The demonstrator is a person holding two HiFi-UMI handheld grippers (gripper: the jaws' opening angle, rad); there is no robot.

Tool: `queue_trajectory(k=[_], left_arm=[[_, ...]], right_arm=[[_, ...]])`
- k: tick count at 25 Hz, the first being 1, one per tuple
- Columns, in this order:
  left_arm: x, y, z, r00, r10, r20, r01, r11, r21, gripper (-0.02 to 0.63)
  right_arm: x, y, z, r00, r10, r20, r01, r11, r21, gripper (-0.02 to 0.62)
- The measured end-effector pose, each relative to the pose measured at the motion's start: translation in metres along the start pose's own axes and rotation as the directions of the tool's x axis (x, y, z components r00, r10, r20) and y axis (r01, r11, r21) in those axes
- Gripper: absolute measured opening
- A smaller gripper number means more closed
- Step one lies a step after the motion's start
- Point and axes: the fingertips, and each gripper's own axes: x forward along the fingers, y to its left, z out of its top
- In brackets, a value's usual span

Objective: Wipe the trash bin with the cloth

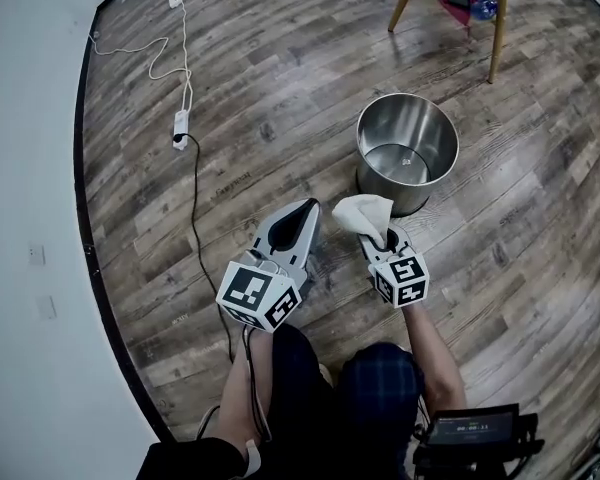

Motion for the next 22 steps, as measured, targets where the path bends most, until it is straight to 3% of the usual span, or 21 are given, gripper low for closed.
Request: queue_trajectory(k=[4, 12, 22], left_arm=[[-0.005, 0.009, 0.001, 1.0, 0.024, 0.007, -0.024, 0.999, -0.024, 0.0], [-0.007, 0.013, 0.001, 0.999, 0.043, 0.01, -0.043, 0.999, 0.005, 0.0], [-0.002, 0.017, -0.008, 0.999, 0.034, -0.014, -0.034, 0.999, -0.001, 0.0]], right_arm=[[0.026, 0.0, -0.012, 0.999, 0.001, -0.047, -0.002, 1.0, -0.023, 0.094], [0.05, -0.03, -0.033, 0.992, -0.079, -0.098, 0.079, 0.997, -0.004, 0.092], [0.025, -0.081, -0.047, 0.975, -0.202, -0.096, 0.21, 0.975, 0.074, 0.094]])
